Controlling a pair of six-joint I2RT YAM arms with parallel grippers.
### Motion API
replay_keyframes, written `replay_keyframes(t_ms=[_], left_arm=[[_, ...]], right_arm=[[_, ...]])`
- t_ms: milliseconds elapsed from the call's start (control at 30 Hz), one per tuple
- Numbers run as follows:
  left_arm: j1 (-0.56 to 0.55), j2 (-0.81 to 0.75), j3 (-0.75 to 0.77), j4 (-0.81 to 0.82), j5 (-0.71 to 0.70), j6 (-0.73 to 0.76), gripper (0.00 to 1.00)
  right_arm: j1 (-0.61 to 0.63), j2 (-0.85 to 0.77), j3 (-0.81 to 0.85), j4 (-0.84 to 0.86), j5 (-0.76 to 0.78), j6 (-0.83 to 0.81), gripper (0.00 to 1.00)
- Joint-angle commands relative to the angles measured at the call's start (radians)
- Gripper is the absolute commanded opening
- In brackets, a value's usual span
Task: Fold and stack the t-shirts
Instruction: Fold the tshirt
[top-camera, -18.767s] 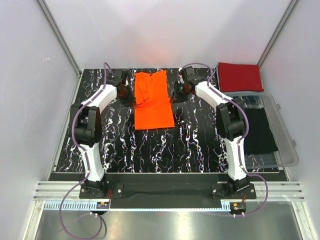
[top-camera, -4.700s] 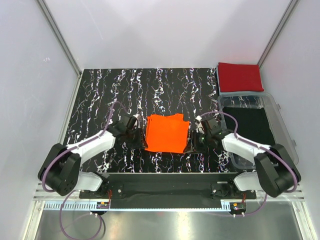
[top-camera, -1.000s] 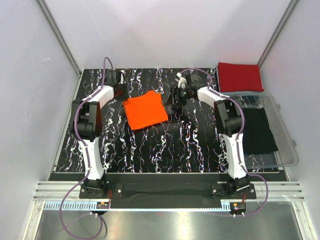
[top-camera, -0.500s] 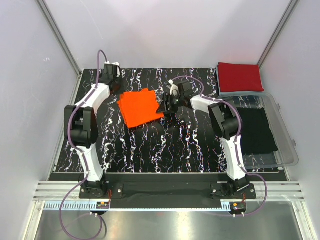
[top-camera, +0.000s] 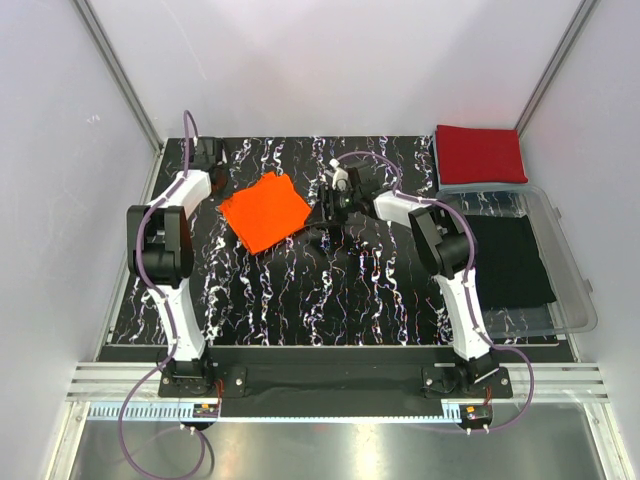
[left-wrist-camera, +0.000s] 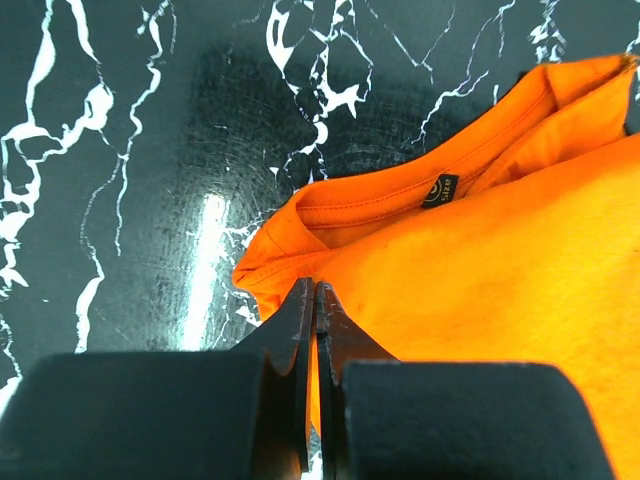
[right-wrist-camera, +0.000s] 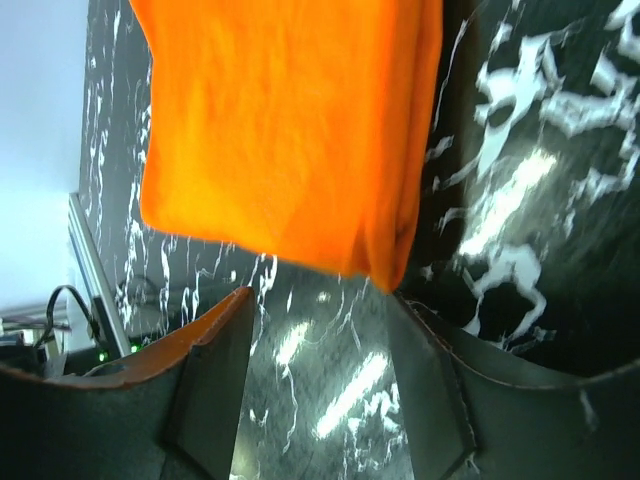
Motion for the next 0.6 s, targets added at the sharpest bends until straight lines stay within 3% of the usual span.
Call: replay_keyframes(t_ms=[0, 133, 233, 300, 400, 567], left_arm=[[0.008, 0.005, 0.001, 0.032, -0.018, 0.004, 0.0], [0.008, 0.019, 0.005, 0.032, -0.017, 0.007, 0.0], [0.01, 0.029, 0.013, 0.033, -0.008, 0.009, 0.0], [0.01, 0.032, 0.019, 0.032, 0.014, 0.009, 0.0], [0.007, 0.017, 0.019, 0.033, 0.057, -0.005, 0.0], [-0.033, -0.116, -0.016, 0.016, 0.132, -0.063, 0.0]], right_arm=[[0.005, 0.061, 0.073, 0.006, 0.04, 0.016, 0.63], [0.005, 0.097, 0.122, 0.006, 0.081, 0.079, 0.61], [0.005, 0.124, 0.15, 0.006, 0.088, 0.116, 0.52], [0.006, 0.118, 0.138, 0.004, 0.106, 0.11, 0.27], [0.005, 0.038, 0.04, 0.006, 0.164, 0.073, 0.01], [0.017, -0.208, -0.253, 0.004, 0.279, 0.104, 0.0]])
